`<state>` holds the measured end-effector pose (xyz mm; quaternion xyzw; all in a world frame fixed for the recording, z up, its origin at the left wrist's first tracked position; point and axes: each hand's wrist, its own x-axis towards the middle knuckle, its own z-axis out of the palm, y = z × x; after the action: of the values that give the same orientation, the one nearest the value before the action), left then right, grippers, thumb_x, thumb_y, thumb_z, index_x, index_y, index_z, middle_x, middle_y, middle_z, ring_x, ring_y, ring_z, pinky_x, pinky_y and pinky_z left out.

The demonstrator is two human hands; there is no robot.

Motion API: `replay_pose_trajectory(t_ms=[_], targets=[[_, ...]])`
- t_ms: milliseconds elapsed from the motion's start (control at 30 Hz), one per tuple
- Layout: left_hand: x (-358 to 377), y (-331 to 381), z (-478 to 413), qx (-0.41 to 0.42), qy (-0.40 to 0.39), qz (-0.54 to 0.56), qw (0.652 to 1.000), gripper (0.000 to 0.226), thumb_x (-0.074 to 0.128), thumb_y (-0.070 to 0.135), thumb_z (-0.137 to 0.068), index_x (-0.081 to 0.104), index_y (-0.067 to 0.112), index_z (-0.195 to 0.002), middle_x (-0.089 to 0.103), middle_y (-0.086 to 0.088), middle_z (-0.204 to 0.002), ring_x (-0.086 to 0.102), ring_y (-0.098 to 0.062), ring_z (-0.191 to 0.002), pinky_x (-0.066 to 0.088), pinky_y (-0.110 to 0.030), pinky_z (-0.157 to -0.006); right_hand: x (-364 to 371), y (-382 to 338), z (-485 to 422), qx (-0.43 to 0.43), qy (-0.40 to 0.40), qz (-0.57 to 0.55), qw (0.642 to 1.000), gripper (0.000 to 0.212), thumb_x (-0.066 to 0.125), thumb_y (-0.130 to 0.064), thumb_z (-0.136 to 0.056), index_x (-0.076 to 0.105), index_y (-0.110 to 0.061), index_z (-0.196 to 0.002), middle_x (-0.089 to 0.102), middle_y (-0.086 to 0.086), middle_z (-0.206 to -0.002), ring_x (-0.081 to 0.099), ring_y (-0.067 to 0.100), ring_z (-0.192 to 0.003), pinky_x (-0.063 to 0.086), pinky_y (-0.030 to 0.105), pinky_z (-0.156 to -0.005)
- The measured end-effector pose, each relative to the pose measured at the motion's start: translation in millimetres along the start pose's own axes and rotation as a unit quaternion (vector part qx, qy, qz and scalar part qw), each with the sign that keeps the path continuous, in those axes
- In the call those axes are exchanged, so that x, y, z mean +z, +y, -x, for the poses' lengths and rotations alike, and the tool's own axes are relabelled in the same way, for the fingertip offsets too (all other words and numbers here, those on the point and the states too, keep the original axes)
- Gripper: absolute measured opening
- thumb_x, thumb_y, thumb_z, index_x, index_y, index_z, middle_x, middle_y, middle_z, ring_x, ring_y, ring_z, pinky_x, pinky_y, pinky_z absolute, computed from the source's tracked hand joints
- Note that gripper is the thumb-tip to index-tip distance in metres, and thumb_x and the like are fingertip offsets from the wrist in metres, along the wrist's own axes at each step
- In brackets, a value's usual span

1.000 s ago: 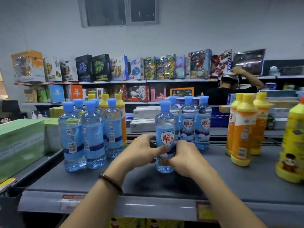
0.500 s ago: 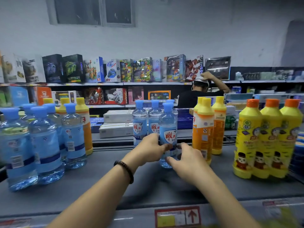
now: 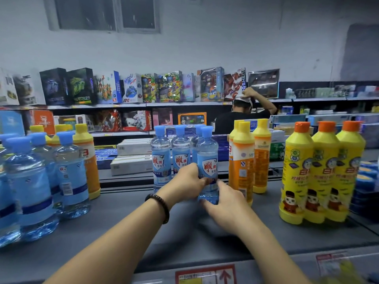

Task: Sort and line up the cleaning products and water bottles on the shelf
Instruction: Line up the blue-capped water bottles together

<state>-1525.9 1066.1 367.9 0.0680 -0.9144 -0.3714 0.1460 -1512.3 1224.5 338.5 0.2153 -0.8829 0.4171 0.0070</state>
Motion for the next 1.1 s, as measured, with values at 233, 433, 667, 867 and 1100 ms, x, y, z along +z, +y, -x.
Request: replay_pose_trajectory(t_ms=[233,433,667,867,1100], targets=[[6.7,-3.7,-6.0,-0.011,0.013,0.002,1.0,0.036,0.077,0.032,-0.098,0.061,0.017,-0.126,0.071,-0.003,-0.126,0.068,-0.022,-0.117,0.058,-0.035,-0.093,0.8,0.4,-1.5,-0.009,-0.004,-0.019,1.0,0.055,0.072,-0.047,-0.095,0.05,-0.038,-0.144,0.067,-0.008,-0.132,0.061,0.011,-0.108,0.048,0.028,-0.089],[6.1,-4.1,-2.5,-0.013,0.006,0.017,1.0,0.036,0.075,0.03,-0.1,0.058,0.017,-0.129,0.069,-0.003,-0.129,0.067,-0.021,-0.12,0.056,-0.032,-0.091,1.4,-1.9,2.2,-0.012,-0.007,-0.005,1.0,0.062,0.072,-0.046,-0.096,0.044,-0.037,-0.151,0.064,-0.008,-0.137,0.057,0.008,-0.103,0.046,0.025,-0.087],[-2.2,-0.3,3.9,-0.009,-0.006,-0.006,1.0,0.033,0.072,0.028,-0.102,0.058,0.015,-0.128,0.069,-0.004,-0.127,0.064,-0.018,-0.114,0.051,-0.03,-0.089,-1.8,-9.8,8.8,-0.016,-0.016,0.01,1.0,0.069,0.075,-0.043,-0.095,0.042,-0.033,-0.155,0.063,-0.005,-0.141,0.059,0.012,-0.113,0.046,0.025,-0.091],[-2.4,0.4,8.8,-0.011,-0.011,-0.004,1.0,0.032,0.07,0.028,-0.103,0.053,0.015,-0.127,0.066,-0.005,-0.128,0.062,-0.017,-0.111,0.051,-0.03,-0.089,-3.3,-9.7,14.9,-0.022,-0.024,0.007,0.999,0.073,0.081,-0.043,-0.089,0.045,-0.035,-0.152,0.064,-0.011,-0.13,0.059,0.009,-0.112,0.049,0.025,-0.095],[-14.6,5.1,20.0,-0.021,-0.023,-0.025,0.999,0.029,0.068,0.03,-0.105,0.056,0.017,-0.127,0.068,-0.005,-0.13,0.064,-0.019,-0.111,0.052,-0.032,-0.092,-3.4,-9.0,20.6,-0.036,-0.013,0.013,0.999,0.064,0.075,-0.042,-0.096,0.045,-0.034,-0.153,0.064,-0.008,-0.141,0.053,0.005,-0.106,0.044,0.023,-0.091]])
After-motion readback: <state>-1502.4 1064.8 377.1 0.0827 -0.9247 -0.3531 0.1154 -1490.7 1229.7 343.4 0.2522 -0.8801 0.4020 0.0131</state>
